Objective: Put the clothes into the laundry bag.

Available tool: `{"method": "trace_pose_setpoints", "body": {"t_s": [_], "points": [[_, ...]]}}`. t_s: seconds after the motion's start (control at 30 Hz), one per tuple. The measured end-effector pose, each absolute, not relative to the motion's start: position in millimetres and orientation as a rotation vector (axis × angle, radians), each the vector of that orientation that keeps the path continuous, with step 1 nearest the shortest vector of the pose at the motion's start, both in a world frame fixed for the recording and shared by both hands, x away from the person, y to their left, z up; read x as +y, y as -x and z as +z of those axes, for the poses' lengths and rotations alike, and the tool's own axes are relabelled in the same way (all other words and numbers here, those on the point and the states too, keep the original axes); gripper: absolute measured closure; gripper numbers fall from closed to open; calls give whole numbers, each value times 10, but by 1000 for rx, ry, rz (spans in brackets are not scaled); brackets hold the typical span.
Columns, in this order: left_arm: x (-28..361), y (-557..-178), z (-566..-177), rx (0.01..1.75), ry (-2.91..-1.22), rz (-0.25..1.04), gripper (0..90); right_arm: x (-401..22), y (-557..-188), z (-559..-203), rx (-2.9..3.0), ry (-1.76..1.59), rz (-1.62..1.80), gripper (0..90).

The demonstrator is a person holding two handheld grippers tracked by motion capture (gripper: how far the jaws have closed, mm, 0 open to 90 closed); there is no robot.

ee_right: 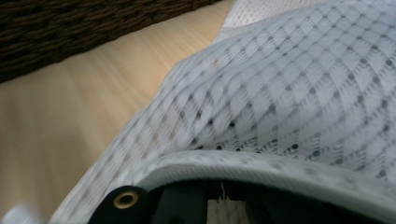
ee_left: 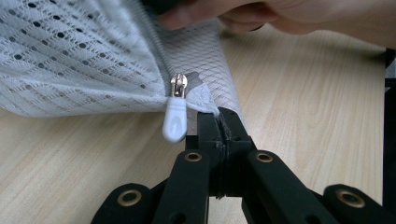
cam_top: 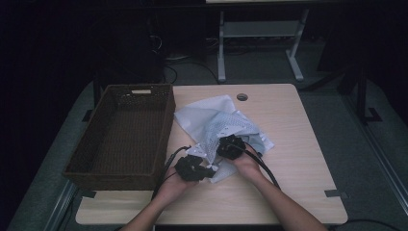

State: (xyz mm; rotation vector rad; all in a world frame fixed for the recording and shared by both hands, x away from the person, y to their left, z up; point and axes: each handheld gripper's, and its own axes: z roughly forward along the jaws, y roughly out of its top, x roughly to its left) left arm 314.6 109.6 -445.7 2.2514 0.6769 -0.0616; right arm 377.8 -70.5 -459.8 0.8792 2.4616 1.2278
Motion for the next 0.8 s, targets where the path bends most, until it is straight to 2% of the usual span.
{"method": "trace_pose_setpoints", "body": {"t_s": [0.17,0.47,0.8], "points": [[1116,-3145,-4454,689,-2246,-55,889,-651,-3820,-4639,2458,-896,1230,860],[1122,-3149,-4451,699,-2239,-47,886,-984,-3606,-4466,2539,-903,1213,646],[1136,-3152,-4449,711,-2233,-50,886,-1627,-3312,-4221,2559,-906,1219,509]]}}
